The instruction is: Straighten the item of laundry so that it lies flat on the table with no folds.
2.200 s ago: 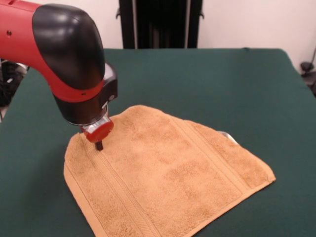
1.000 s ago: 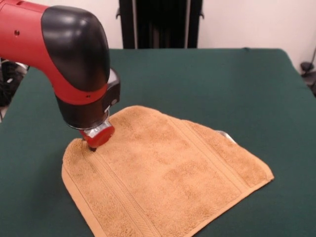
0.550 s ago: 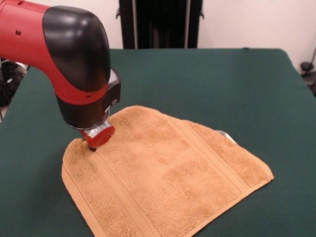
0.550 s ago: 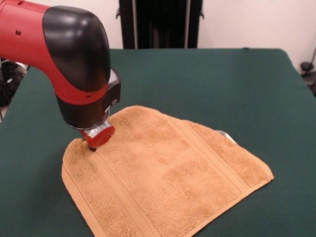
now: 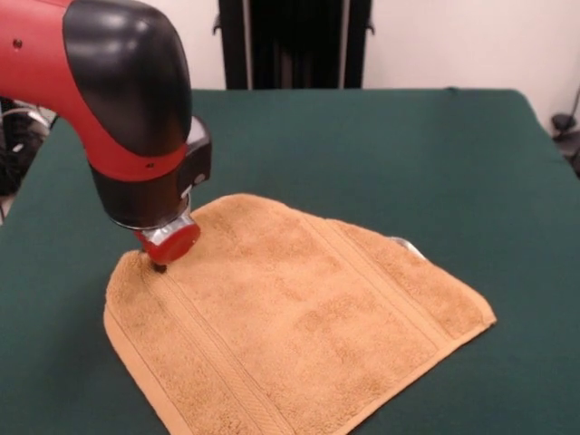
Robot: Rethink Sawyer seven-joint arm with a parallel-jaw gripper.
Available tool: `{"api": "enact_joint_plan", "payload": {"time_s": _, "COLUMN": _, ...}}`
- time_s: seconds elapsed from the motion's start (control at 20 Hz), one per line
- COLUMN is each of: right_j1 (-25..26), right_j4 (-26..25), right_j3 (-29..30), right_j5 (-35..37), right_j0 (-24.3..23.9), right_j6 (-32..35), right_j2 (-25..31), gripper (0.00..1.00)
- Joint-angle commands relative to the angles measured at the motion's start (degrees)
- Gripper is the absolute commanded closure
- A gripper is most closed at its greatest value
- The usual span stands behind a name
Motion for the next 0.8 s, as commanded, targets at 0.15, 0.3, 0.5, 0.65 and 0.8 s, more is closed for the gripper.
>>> {"api": "enact_joint_plan", "payload": {"time_s": 0.15, "right_j1": -3.8, "right_j4": -3.9, "right_j3": 4.4, "right_j5": -2.8, "right_j0": -2.0, "right_j6": -11.1, "right_j2": 2.7, "gripper": 1.0}}
{"api": "enact_joint_plan", "payload": {"time_s": 0.3, "right_j1": -4.3, "right_j4": -4.4, "right_j3": 5.1, "right_j5": -3.5, "right_j0": -2.2, "right_j6": -11.4, "right_j2": 2.9, "gripper": 1.0}}
{"api": "enact_joint_plan", "payload": {"time_s": 0.5, "right_j1": -4.8, "right_j4": -4.9, "right_j3": 6.2, "right_j5": -4.3, "right_j0": -2.3, "right_j6": -11.2, "right_j2": 3.1, "gripper": 1.0}}
{"api": "enact_joint_plan", "payload": {"time_s": 0.65, "right_j1": -4.8, "right_j4": -5.2, "right_j3": 6.9, "right_j5": -5.4, "right_j0": -2.4, "right_j6": -10.3, "right_j2": 3.2, "gripper": 1.0}}
{"api": "enact_joint_plan", "payload": {"time_s": 0.8, "right_j1": -4.6, "right_j4": -5.6, "right_j3": 6.6, "right_j5": -6.0, "right_j0": -2.6, "right_j6": -9.6, "right_j2": 3.6, "gripper": 1.0}}
